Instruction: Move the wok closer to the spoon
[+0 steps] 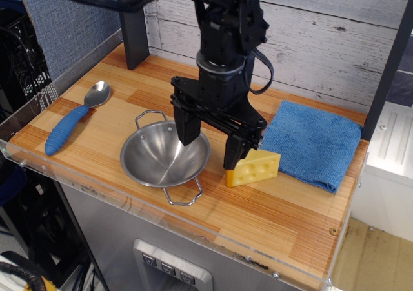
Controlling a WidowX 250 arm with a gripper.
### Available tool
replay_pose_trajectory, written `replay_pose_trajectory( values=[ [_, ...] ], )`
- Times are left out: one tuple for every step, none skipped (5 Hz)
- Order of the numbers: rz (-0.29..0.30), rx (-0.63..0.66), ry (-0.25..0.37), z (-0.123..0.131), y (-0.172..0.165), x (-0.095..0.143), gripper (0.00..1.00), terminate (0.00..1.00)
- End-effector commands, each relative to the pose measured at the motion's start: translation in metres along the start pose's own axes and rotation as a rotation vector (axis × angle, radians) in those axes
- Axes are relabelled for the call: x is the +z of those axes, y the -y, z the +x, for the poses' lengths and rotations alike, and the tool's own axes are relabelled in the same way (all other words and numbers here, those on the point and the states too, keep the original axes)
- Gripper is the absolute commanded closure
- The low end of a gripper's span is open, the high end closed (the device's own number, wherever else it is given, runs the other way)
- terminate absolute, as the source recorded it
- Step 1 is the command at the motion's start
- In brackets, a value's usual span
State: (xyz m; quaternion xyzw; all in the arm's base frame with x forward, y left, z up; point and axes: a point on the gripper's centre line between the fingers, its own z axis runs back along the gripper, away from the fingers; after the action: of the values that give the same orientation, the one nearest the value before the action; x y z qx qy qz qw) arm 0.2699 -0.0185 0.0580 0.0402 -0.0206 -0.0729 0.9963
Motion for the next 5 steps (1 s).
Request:
replay_pose_trajectory(
  values=[
    [0.002, -0.001, 0.001, 0.007, -0.005, -0.005, 0.0, 0.0],
    [0.018, -0.009, -0.014, 0.005, -0.008, -0.01, 0.0, 0.0],
    [0.033, -0.017, -0.025, 0.003, -0.011, -0.012, 0.0, 0.0],
    [0.043, -0.021, -0.034, 0.001, -0.012, -0.014, 0.0, 0.0],
    [0.051, -0.026, -0.039, 0.001, -0.011, -0.017, 0.0, 0.0]
  ],
)
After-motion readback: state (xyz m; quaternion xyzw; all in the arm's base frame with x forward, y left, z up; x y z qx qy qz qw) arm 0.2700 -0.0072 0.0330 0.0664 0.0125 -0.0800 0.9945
